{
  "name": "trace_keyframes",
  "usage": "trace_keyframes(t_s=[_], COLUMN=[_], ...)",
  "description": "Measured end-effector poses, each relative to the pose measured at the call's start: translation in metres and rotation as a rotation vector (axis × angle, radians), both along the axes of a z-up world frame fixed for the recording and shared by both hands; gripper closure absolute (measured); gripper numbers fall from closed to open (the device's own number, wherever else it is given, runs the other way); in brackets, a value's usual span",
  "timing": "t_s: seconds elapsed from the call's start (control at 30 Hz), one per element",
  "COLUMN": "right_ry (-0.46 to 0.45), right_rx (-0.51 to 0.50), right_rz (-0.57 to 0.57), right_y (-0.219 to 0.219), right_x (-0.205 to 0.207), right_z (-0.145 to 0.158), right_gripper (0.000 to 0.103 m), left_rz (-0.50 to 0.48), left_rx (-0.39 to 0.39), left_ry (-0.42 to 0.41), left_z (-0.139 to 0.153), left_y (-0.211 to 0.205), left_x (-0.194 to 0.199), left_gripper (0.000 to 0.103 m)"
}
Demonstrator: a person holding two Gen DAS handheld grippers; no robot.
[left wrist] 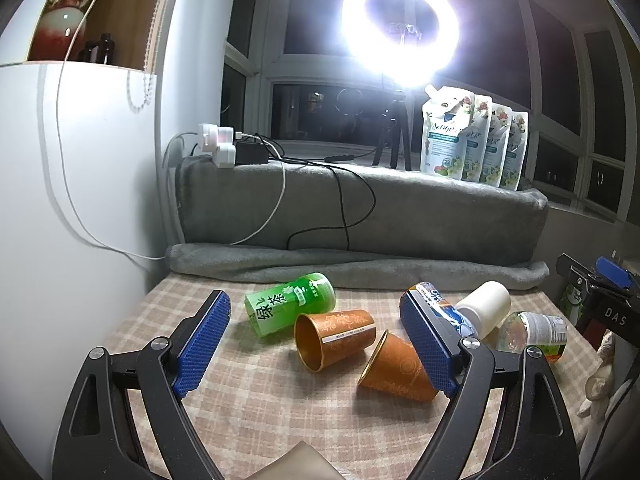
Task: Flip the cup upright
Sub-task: 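Reach the right tool toward the lying blue Arctic Ocean bottle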
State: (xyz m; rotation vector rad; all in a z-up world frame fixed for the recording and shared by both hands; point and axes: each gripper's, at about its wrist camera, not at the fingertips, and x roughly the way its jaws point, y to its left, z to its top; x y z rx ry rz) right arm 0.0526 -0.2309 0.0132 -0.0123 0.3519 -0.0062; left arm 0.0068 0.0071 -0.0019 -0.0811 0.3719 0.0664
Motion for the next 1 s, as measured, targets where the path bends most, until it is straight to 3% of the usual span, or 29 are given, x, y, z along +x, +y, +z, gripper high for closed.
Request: trace_keyframes(t_s=[0.33, 0.67, 0.87, 1.0], right_ry=[0.062, 0.442, 0.570, 0.668], right_rx=[0.007, 0.110, 0.064, 0.056], right_rz=[0.065, 0.340, 0.422, 0.477], right_y=[0.003, 0.011, 0.030, 0.042], right_x=[0.024, 0.107, 0.154, 0.182], right_z=[-0.002, -0.030, -0.040, -0.045], right_gripper=[0.000, 0.000, 0.000, 0.009], left_rz=[0.012, -0.011, -0.040, -0.025], left_rx=[-0.008, -0.092, -0.187, -0.206], left_ry=[0.036, 0.159, 0.272, 0.292], left_z=[0.000, -0.023, -0.044, -0.048], left_y=[0.003, 0.013, 0.023, 0.029], left_x=[0.009, 0.010, 0.011, 0.009], left_gripper=[0.016, 0.016, 0.016, 0.016])
